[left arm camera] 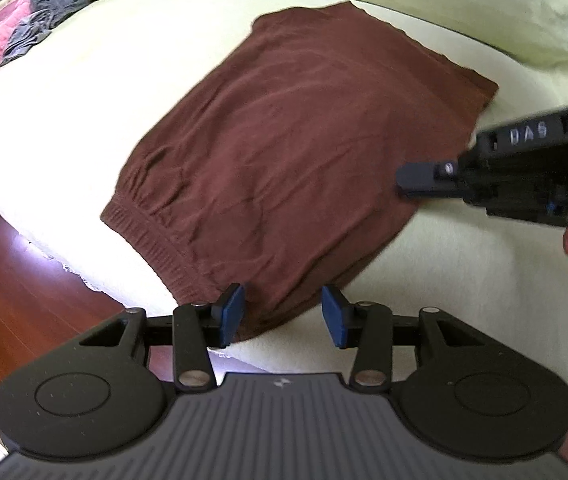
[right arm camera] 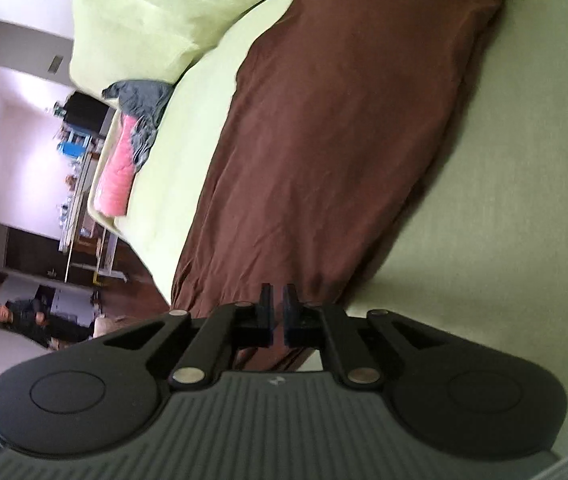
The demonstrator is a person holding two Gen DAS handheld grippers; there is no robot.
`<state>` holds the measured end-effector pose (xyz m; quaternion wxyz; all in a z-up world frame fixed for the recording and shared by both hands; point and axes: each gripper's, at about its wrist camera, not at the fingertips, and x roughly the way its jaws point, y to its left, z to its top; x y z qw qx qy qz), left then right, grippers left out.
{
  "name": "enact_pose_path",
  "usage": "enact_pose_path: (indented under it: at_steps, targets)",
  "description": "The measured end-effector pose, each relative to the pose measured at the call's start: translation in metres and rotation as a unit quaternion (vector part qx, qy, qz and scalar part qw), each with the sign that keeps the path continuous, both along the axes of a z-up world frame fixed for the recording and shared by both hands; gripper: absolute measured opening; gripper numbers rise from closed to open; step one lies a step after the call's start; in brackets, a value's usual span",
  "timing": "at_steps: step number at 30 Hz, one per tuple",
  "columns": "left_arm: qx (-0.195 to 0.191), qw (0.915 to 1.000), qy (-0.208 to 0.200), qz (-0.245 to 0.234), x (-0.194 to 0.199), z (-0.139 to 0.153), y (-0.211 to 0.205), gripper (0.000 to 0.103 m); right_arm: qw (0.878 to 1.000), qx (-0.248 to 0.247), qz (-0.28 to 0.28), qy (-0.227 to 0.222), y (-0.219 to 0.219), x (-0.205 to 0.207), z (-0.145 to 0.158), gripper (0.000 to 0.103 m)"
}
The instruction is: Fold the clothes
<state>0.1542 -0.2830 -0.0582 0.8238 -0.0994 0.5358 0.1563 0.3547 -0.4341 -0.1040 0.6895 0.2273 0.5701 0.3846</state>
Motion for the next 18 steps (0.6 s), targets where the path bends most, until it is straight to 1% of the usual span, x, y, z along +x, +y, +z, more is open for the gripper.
enact_pose_path:
  at_steps: [1,3,6,7,9,13,14,15,17,18]
  targets:
    - [0.002,1.0,0.004,0.001,0.002,-0.001,0.0,0.051,1.0,-0.016,0.003,0.002,0.001,0.003,-0.006,0.0]
    - [0.006,0.9999,0.011,0.003,0.007,-0.004,0.001,0.051,1.0,-0.012,0.001,0.013,0.0,0.009,-0.007,0.001]
    - [0.002,1.0,-0.004,-0.003,0.011,0.007,0.001,0.051,1.0,-0.007,0.0,-0.008,-0.006,0.011,0.011,0.013]
    - [0.0,0.9999,-0.009,-0.007,0.013,0.012,0.001,0.051,1.0,-0.004,-0.004,-0.016,-0.011,0.013,0.02,0.015]
    - [-0.005,0.9997,-0.014,-0.018,0.019,0.02,0.005,0.051,0.999,-0.002,-0.033,-0.028,-0.029,0.02,0.042,0.021]
    - [-0.008,0.9986,-0.018,-0.049,0.043,0.038,0.021,0.051,0.995,-0.014,-0.093,-0.041,-0.062,0.032,0.07,0.023]
    - [-0.008,0.9981,-0.018,-0.058,0.05,0.043,0.026,0.053,0.993,-0.013,-0.109,-0.043,-0.07,0.034,0.075,0.025]
    - [-0.009,0.9974,-0.022,-0.069,0.06,0.048,0.033,0.055,0.992,-0.011,-0.121,-0.045,-0.077,0.036,0.078,0.028]
    - [-0.011,0.9952,-0.03,-0.092,0.085,0.059,0.048,0.059,0.988,-0.009,-0.144,-0.051,-0.088,0.038,0.08,0.029]
    - [-0.012,0.9933,-0.039,-0.108,0.107,0.064,0.061,0.059,0.987,-0.01,-0.153,-0.053,-0.091,0.04,0.079,0.029]
